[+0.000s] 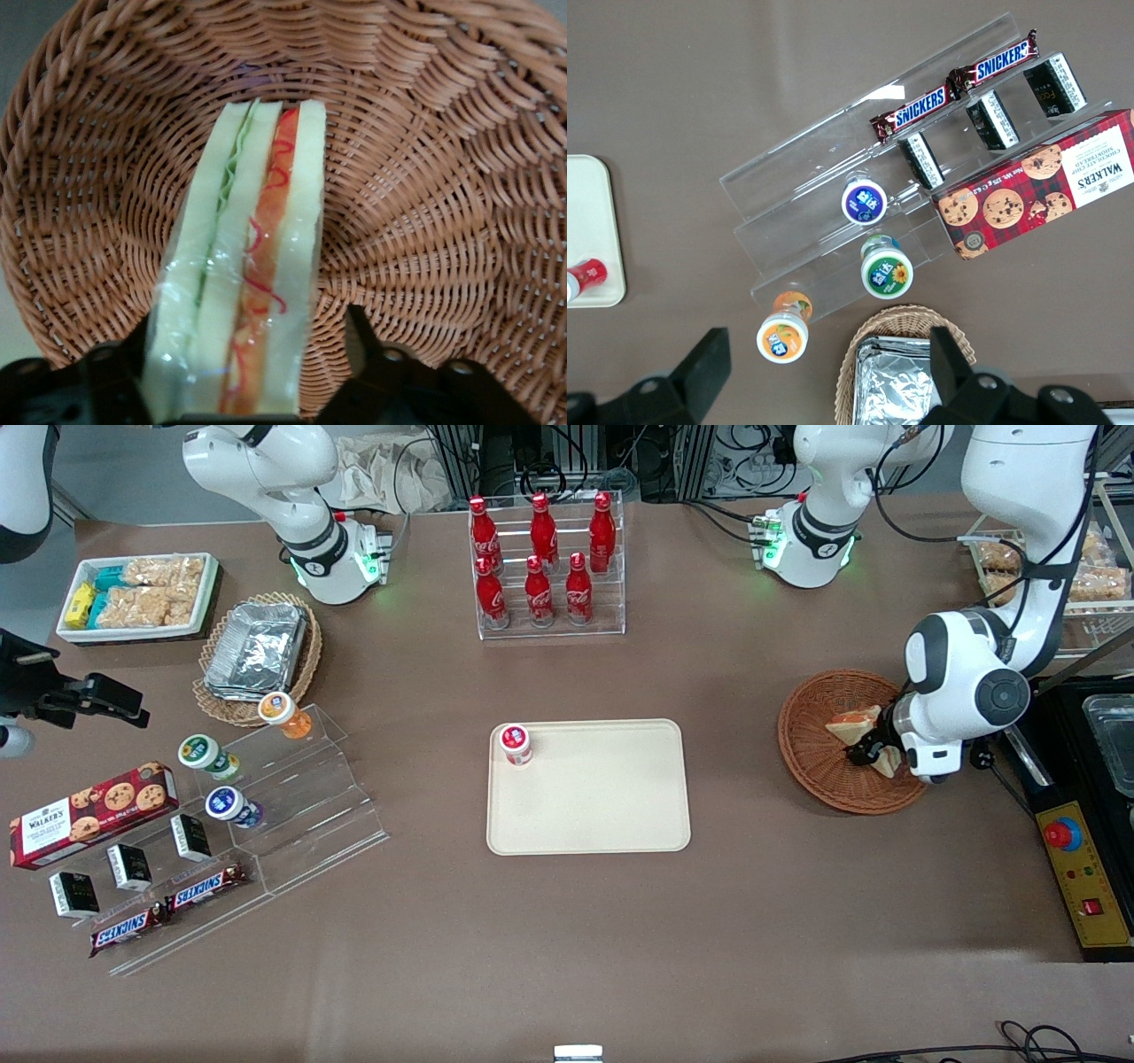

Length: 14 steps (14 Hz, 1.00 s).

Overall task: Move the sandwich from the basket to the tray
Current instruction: 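Close the left gripper on the sandwich and lift it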

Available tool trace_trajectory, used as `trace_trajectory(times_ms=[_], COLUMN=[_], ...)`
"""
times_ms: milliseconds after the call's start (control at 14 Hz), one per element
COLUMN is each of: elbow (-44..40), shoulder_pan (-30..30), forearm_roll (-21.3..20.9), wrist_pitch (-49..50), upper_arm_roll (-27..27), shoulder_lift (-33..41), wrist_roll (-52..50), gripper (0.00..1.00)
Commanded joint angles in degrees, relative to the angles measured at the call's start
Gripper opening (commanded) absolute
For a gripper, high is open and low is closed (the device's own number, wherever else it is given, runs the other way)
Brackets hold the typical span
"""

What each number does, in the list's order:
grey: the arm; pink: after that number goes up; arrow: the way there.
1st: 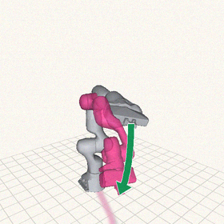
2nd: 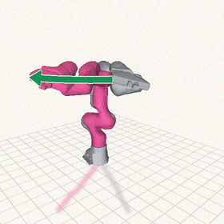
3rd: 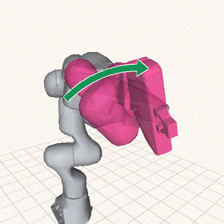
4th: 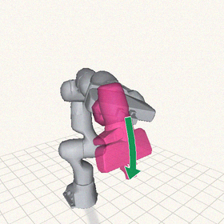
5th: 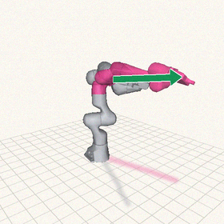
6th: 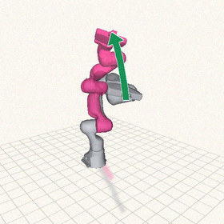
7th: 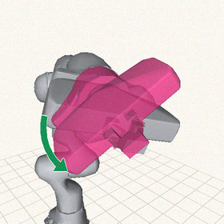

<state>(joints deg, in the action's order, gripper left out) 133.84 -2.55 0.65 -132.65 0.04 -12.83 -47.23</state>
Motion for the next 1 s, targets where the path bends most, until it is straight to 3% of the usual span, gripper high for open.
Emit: trace_trajectory(times_ms=[0,500,929], elbow=[0.46,-3.74,-22.89], shoulder_pan=[0.09,0.53,0.70], forearm_roll=[0.06,-1.17,-2.40], wrist_pitch=[-2.09,10.63,33.39], upper_arm_roll=[-0.21,-0.56,-3.55], shoulder_lift=[0.70,8.78,9.06], wrist_roll=[-2.96,-2.08,2.48], gripper=[0.32,0.31,0.32])
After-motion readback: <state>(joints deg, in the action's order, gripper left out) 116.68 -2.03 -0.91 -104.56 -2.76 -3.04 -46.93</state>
